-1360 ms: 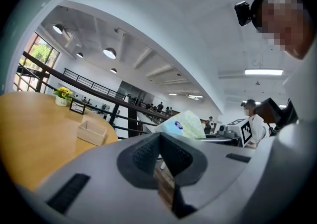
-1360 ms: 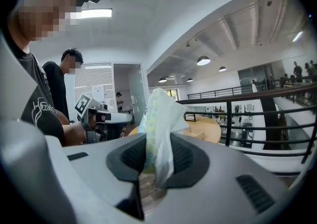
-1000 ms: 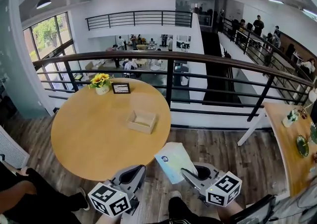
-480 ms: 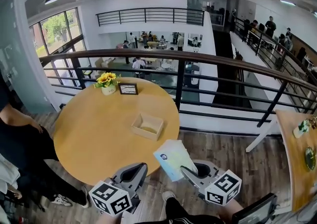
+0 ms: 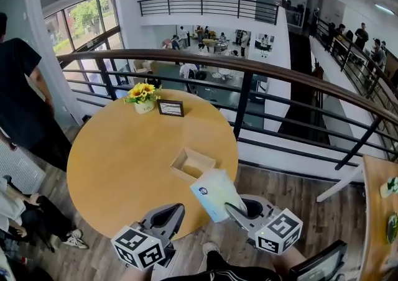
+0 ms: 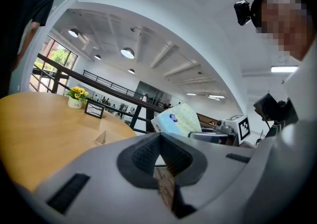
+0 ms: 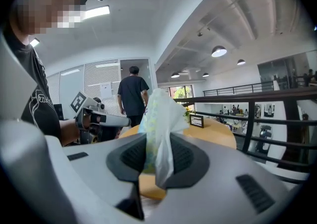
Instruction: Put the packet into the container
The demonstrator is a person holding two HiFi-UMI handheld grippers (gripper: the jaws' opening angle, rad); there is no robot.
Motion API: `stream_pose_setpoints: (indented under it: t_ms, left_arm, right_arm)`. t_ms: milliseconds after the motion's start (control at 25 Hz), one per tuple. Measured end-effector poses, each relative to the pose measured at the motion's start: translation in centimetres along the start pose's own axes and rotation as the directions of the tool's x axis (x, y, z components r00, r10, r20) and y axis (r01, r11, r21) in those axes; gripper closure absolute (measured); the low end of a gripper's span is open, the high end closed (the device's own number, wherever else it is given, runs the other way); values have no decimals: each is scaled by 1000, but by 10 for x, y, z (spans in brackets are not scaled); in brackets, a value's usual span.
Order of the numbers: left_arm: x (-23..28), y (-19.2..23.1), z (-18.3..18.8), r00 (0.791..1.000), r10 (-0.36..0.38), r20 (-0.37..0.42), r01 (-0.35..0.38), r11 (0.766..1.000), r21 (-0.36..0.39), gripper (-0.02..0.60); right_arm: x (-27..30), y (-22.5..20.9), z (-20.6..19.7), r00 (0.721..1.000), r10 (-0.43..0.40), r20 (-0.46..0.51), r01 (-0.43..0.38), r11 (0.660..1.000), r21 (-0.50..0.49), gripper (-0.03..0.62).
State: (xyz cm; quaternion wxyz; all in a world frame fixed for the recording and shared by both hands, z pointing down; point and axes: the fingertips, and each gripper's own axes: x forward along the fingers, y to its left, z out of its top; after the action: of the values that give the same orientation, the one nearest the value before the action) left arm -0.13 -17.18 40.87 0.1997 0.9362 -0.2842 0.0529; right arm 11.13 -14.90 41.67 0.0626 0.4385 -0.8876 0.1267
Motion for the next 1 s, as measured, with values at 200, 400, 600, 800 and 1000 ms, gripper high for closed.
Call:
stream_pose_setpoints:
  t_ms: [200,400,600,800,1000]
  left_arm:
    - [14,24,15,999,32,-7,-32,999,-30,575]
    - [25,37,20,998,61,-13,-61,997,-49,575]
    - [30,49,25,995,100,-10,-100,993,-63,575]
    - [34,61,29,991,137,-11,-137,987,-82,575]
    - [38,72,28,986,166,-20,-167,981,-100,575]
  right_arm:
    - [33,-23,22,999,39,-7,-39,999,17,508]
    - [56,-42,31,997,74,-31,-74,997,-8,508]
    - [82,-54,33,991,103,-81,-110,990,-90,508]
    - [107,-65,38,983,142,-120,-158,978,-139,508]
    - [130,-75,30,971,160,-178,-191,967,-171,508]
